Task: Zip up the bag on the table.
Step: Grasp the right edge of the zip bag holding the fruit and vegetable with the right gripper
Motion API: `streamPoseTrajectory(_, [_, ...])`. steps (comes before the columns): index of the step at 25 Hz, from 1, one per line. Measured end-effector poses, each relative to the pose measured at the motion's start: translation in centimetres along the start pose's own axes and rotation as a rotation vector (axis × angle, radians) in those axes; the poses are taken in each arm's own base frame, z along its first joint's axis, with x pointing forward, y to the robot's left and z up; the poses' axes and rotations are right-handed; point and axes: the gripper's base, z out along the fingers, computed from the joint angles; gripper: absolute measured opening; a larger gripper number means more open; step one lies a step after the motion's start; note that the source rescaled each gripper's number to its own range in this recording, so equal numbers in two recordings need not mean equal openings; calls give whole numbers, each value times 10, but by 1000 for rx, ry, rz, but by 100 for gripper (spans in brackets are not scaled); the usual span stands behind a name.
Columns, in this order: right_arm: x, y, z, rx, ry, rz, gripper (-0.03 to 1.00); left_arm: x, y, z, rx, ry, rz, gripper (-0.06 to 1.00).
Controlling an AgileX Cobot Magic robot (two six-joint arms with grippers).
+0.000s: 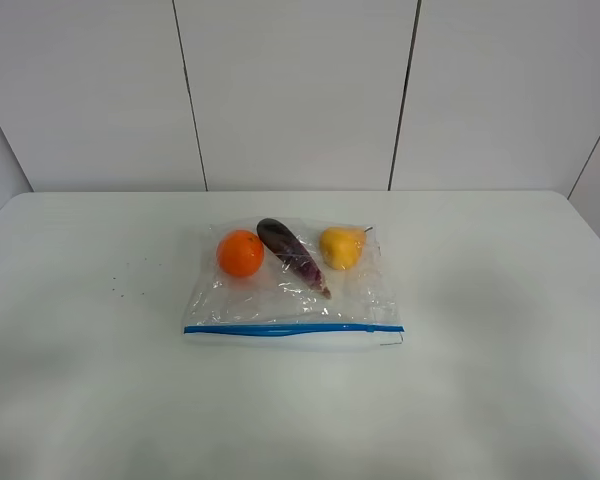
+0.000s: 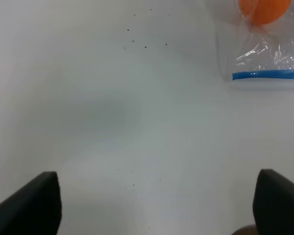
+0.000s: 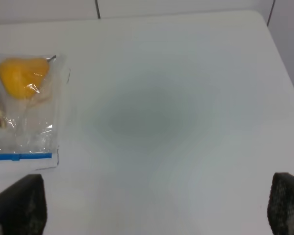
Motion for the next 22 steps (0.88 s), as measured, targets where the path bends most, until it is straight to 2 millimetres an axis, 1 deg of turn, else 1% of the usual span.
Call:
streamPoseTrajectory(3, [-36, 2, 23, -9, 103, 7, 100, 0, 0, 0, 0, 0, 0, 100])
streamPoseTrajectory(4, [-47, 2, 34, -8, 144, 6, 100, 0, 0, 0, 0, 0, 0, 100])
streamPoseTrajectory(7, [-69, 5, 73, -24, 271, 22, 100, 0, 0, 0, 0, 0, 0, 100])
streamPoseTrajectory(9, [-75, 7, 104, -38, 372, 33, 100, 0, 0, 0, 0, 0, 0, 100])
streamPoseTrajectory(11, [-74, 9, 134, -50, 470, 32, 100, 0, 0, 0, 0, 0, 0, 100])
streamPoseTrajectory(12, [-71, 10, 152, -59, 535, 38, 100, 0, 0, 0, 0, 0, 0, 100])
streamPoseTrajectory(14, [-64, 12, 177, -79, 614, 37, 100, 0, 0, 0, 0, 0, 0, 100])
streamPoseTrajectory(15, [-59, 14, 192, -100, 658, 45, 100, 0, 0, 0, 0, 0, 0, 100])
streamPoseTrajectory(20, [-40, 26, 249, -223, 720, 81, 100, 0, 0, 0, 0, 0, 0, 100])
streamPoseTrajectory(22, [-31, 30, 268, -268, 745, 95, 100, 0, 0, 0, 0, 0, 0, 100])
